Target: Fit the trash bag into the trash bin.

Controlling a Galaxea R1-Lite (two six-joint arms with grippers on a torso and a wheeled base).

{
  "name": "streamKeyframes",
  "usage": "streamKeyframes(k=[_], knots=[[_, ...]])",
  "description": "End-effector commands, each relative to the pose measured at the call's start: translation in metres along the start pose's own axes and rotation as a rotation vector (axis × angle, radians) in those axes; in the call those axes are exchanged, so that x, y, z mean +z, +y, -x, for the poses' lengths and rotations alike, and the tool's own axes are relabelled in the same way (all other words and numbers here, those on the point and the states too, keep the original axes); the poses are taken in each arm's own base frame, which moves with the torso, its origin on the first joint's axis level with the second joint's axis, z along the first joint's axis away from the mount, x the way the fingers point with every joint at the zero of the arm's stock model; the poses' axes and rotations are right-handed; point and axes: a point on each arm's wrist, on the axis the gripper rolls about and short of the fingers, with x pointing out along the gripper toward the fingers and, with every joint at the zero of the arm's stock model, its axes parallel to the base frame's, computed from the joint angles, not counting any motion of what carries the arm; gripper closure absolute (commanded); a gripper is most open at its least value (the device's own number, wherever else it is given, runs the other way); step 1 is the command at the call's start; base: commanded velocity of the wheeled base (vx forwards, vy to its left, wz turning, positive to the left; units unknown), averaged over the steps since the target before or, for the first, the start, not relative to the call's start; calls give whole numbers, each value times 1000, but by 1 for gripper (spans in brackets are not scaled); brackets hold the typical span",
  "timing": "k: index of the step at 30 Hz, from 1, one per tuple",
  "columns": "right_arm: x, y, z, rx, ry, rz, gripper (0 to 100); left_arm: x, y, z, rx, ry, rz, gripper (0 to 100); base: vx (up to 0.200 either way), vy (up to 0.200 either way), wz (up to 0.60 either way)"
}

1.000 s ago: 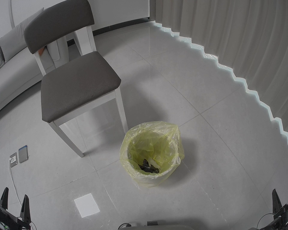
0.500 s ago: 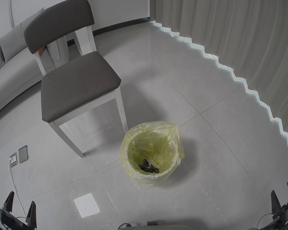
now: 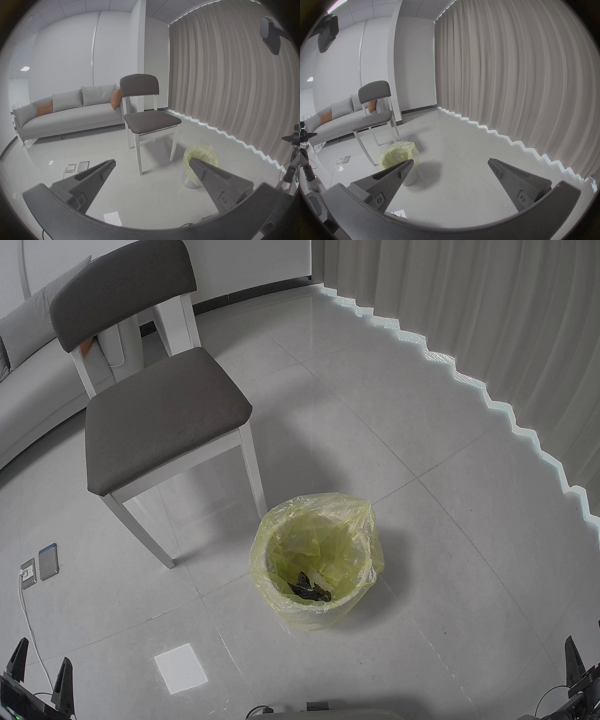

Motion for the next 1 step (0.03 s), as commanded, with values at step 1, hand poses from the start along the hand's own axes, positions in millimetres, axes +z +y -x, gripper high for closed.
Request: streamKeyframes(k=[1], knots=[[-5, 0, -1, -1, 12, 0, 0, -5, 0, 0, 1, 6, 0, 0, 0, 0, 0]])
